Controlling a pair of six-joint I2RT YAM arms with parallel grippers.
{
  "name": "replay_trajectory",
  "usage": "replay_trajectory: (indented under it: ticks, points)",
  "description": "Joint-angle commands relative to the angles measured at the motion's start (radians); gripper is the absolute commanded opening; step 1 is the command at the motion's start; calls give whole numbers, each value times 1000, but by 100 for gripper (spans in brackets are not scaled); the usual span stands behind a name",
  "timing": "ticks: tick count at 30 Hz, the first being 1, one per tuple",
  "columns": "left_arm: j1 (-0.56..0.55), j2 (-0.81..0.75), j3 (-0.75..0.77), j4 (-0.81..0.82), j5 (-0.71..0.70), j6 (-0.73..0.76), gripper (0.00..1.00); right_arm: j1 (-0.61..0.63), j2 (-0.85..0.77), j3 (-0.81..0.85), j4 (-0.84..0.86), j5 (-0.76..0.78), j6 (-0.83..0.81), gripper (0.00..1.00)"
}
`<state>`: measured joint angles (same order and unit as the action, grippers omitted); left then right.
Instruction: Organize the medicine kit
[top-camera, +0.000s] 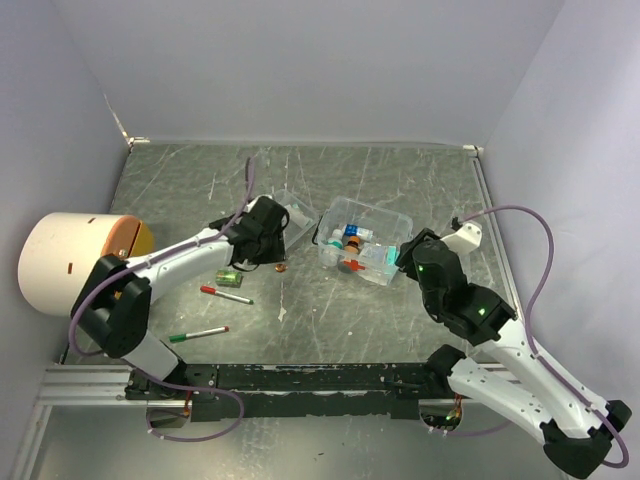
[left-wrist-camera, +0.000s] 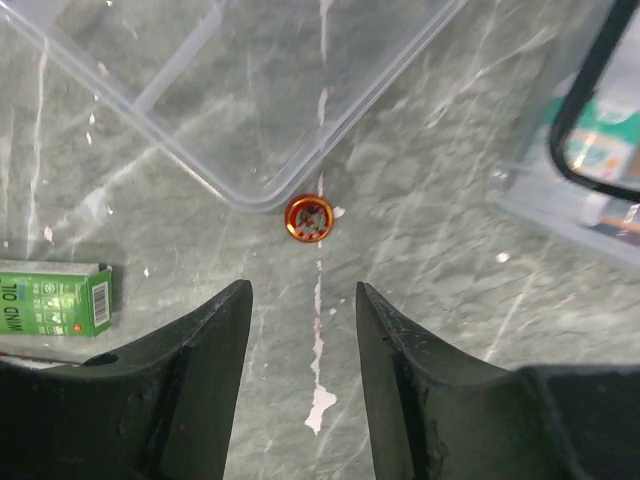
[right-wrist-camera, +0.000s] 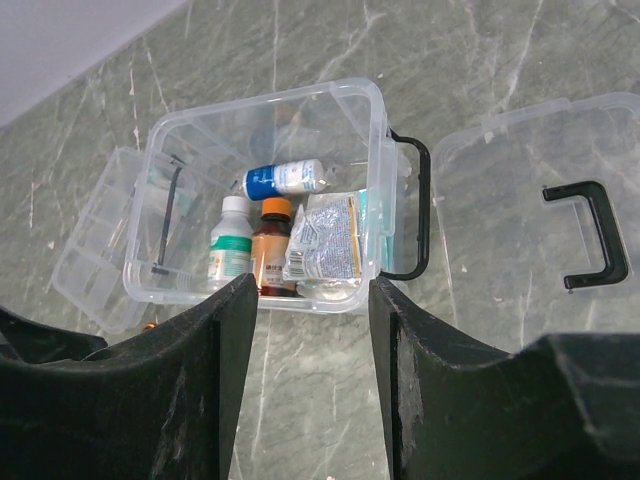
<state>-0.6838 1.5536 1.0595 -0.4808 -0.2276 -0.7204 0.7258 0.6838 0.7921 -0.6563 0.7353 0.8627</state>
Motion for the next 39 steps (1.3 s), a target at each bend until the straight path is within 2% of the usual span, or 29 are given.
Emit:
replay_trajectory:
  ticks: [1,7,17,33,39]
  points:
    - [-31,60,1,-45,-37,17,59,1,-6,-9,2,44,7,48]
    - [-55,171,54,-51,-64,10,61,2,7,-3,-24,45,19,48]
    - [-63,211,43,23,-80,-16,64,1,0,-22,-10,41,30,48]
    - [-73,282,61,32,-122,-75,48,2,19,-22,27,26,15,49]
    - [-86,304,85,6,-167,-81,51,1,38,-22,38,15,16,49]
